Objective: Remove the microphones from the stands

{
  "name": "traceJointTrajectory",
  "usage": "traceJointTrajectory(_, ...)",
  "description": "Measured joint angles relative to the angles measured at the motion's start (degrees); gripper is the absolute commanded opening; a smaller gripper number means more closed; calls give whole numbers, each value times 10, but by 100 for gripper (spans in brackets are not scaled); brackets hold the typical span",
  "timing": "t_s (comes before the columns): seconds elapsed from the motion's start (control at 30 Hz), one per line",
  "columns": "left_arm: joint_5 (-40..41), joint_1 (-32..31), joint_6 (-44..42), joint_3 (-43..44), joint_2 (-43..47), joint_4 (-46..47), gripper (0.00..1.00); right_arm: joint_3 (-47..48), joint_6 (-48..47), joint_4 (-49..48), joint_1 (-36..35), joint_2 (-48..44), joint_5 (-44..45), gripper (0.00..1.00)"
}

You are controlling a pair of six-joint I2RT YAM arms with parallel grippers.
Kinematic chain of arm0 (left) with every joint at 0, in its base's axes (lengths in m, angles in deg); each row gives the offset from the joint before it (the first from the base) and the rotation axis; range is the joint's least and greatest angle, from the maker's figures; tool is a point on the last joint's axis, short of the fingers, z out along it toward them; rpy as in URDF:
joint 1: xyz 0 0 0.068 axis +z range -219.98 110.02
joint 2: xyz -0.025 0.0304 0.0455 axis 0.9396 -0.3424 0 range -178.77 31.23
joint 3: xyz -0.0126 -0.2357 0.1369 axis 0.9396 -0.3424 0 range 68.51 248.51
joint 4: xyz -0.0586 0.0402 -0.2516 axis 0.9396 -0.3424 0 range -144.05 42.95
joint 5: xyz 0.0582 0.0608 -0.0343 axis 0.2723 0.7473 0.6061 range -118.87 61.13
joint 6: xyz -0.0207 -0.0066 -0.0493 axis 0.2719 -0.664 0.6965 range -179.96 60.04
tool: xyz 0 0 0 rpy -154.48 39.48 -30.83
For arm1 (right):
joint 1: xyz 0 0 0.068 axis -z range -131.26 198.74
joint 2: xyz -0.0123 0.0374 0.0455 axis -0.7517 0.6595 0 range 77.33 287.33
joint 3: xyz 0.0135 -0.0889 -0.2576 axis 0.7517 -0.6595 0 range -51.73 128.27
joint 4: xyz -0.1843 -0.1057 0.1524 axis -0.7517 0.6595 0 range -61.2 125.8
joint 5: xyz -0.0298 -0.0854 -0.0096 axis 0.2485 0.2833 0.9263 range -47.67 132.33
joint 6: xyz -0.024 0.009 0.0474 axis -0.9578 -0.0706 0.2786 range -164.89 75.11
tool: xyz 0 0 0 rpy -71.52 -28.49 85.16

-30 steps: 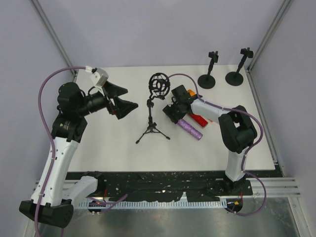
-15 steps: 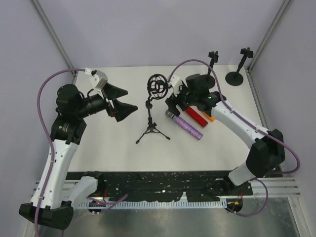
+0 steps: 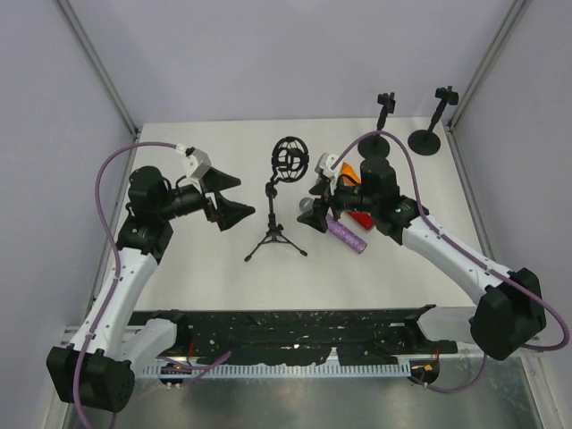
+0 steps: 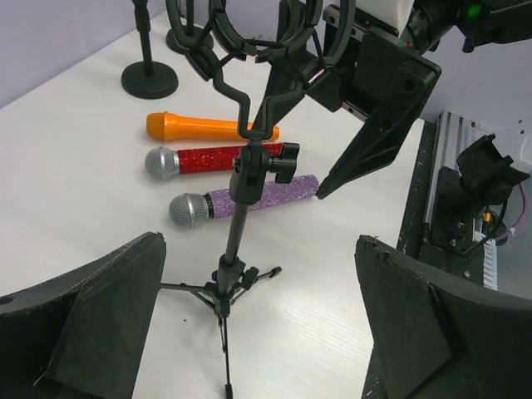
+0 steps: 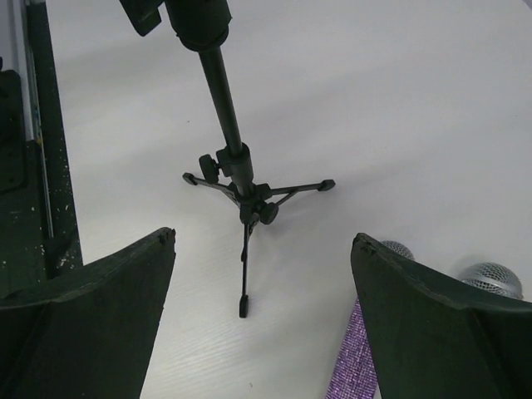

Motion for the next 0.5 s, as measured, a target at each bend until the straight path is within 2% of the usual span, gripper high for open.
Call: traceJointTrajectory(0.5, -19, 1, -19, -56, -72, 116, 100, -20, 151, -228, -9, 98, -64, 89)
